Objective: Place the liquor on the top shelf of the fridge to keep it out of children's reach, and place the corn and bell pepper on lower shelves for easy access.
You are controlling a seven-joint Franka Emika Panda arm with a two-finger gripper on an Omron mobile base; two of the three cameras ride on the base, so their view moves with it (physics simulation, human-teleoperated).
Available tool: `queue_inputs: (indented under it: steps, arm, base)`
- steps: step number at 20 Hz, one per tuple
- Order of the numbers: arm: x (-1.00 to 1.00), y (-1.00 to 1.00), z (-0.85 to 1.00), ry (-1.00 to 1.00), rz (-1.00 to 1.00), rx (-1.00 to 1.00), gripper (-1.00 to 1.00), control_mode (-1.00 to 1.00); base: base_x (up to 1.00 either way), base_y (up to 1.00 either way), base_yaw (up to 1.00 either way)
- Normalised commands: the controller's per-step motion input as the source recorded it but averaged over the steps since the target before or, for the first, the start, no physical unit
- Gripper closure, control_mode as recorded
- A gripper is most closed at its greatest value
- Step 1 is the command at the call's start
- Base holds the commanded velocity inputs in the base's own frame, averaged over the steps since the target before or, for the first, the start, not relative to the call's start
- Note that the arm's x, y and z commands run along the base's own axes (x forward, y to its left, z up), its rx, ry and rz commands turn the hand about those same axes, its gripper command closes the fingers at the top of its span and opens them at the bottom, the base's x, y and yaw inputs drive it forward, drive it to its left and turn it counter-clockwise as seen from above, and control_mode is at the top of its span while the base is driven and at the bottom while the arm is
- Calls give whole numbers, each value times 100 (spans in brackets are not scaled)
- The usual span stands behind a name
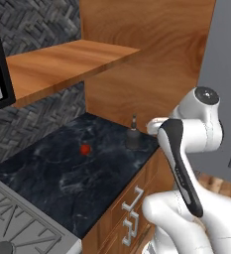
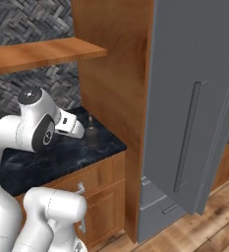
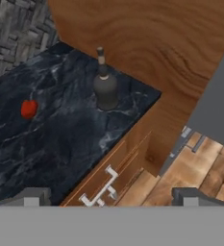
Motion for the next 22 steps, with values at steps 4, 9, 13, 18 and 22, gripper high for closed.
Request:
queue_inputs:
  steps: [4, 9, 13, 18, 22]
  arm:
    - [43, 9, -13, 0, -7, 2, -100, -100]
    - [48, 0, -19, 0, 0, 0, -100, -100]
    - [45, 0, -29, 0, 0, 0, -100, -100]
    - [42, 0, -35, 0, 0, 0, -100, -100]
    - [39, 0, -36, 0, 1, 0, -100, -100]
  base:
    - [0, 0, 0]
    - [0, 0, 0]
    - [0, 0, 0]
    - [0, 0, 0]
    - [0, 0, 0]
